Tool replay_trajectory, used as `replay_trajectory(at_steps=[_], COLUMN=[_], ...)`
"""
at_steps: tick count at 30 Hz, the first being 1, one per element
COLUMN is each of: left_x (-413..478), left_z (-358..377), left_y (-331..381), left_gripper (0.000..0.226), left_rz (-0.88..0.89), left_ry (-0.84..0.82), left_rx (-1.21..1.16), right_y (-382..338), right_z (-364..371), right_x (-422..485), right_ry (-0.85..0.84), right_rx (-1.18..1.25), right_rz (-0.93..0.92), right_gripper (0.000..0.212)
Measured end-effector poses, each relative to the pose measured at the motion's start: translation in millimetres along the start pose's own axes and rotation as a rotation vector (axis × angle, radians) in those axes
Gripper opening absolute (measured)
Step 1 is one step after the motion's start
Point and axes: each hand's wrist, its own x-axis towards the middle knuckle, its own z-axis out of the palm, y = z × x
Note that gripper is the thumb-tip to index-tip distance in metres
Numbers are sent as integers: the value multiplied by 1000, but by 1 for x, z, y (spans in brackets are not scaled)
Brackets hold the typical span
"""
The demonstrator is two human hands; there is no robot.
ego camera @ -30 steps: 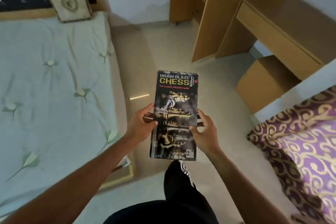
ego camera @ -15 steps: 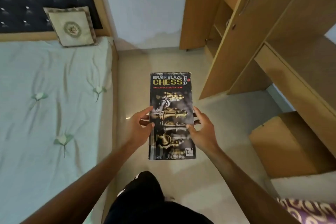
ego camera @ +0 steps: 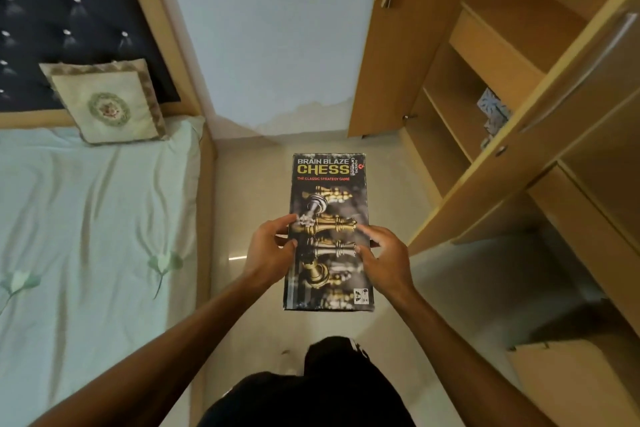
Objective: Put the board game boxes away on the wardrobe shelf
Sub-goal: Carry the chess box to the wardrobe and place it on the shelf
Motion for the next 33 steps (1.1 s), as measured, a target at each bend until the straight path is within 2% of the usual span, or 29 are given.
replay_trajectory(at_steps=[10,18,24,29,33], left_x=[264,460,598,709,771], left_z=[8,32,85,142,189], left_y=[65,137,187,240,295], left_gripper=[42,39,37,38,33], left_rz=[46,120,218,229,365], left_ry=[-135,-208,-288,-409,-535], left_rx=[57,96,119,142,139], right_y=[10,7,29,49,65], right_z=[11,-17,-46,-82,-124], right_x=[248,435,558,648,699], right_ry=[71,158,279,399,495], right_rx=[41,48,17,29,10], right_rz=[44,97,168,256,294], right_gripper=[42,39,43,43,45])
